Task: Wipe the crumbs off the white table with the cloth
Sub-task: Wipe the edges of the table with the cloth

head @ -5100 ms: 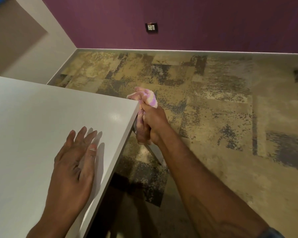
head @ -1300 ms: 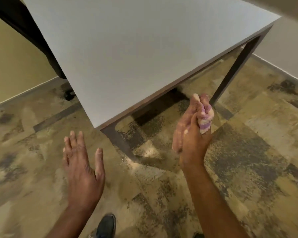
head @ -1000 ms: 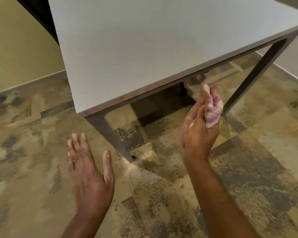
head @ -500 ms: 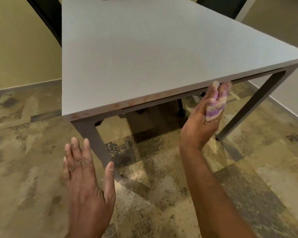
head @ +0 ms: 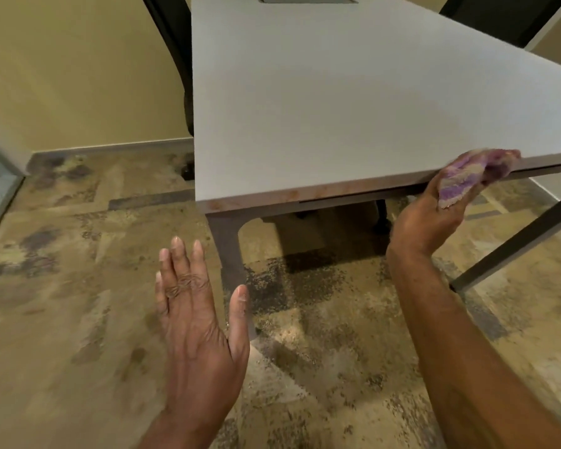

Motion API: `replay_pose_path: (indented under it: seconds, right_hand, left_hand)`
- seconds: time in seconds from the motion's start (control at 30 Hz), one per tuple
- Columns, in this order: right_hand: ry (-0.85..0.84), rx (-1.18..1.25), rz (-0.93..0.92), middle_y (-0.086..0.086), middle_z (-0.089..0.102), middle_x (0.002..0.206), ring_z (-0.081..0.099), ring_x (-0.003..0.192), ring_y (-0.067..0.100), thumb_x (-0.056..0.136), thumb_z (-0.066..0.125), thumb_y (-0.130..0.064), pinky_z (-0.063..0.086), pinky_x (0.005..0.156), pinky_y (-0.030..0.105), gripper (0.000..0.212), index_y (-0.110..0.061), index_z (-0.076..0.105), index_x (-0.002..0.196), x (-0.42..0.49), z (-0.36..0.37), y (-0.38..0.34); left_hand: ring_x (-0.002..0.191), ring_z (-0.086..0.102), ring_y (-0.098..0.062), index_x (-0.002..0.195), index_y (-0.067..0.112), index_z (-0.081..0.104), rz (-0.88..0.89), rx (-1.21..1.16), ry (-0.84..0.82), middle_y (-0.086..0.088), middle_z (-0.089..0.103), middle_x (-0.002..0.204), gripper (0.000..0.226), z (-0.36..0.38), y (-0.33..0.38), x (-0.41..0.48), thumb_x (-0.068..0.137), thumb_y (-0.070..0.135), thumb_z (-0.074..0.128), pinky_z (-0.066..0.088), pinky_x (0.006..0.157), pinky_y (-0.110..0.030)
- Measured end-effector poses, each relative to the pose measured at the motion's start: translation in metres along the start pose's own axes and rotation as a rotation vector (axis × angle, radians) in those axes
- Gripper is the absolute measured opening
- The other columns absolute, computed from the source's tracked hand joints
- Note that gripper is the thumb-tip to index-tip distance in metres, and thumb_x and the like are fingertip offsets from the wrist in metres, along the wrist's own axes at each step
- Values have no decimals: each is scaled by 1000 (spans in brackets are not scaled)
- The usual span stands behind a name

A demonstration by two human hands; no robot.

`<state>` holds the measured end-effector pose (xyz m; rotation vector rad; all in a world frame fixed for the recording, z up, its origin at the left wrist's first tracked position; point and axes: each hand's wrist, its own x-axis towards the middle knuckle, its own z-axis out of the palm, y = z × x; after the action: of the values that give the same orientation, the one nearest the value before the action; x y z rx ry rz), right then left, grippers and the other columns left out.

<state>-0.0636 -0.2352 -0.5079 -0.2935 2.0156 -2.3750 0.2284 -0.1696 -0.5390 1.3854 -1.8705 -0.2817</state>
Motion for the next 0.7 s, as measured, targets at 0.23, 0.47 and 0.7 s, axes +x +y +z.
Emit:
replay_pose_path:
  seconds: [0.23,0.47,0.7]
  right_hand:
    - [1,-42,-72,8,22,170,31,154,23,105,54,-30,38,121,40,68,-18,21,162,-38,20,0]
    - [-23,26,-107,13,31,166,36,152,23,106,54,-17,34,122,33,63,-9,25,161,-98,31,-11]
    - [-173,-3,-145,12,28,167,34,152,15,106,51,-11,36,122,30,62,-3,23,160,-168,38,-5]
  left_hand:
    - [160,-6,-20,164,15,6,18,-15,5,0,-1,174,74,-4,-15,9,103,35,45,0,128,-42]
    - [160,-6,-21,164,14,9,19,-14,-2,-4,1,173,73,-6,-29,18,104,33,45,-2,129,-40]
    - [160,-6,-21,163,16,14,1,-1,-25,-5,2,173,67,-13,-51,19,105,32,42,-1,129,-44]
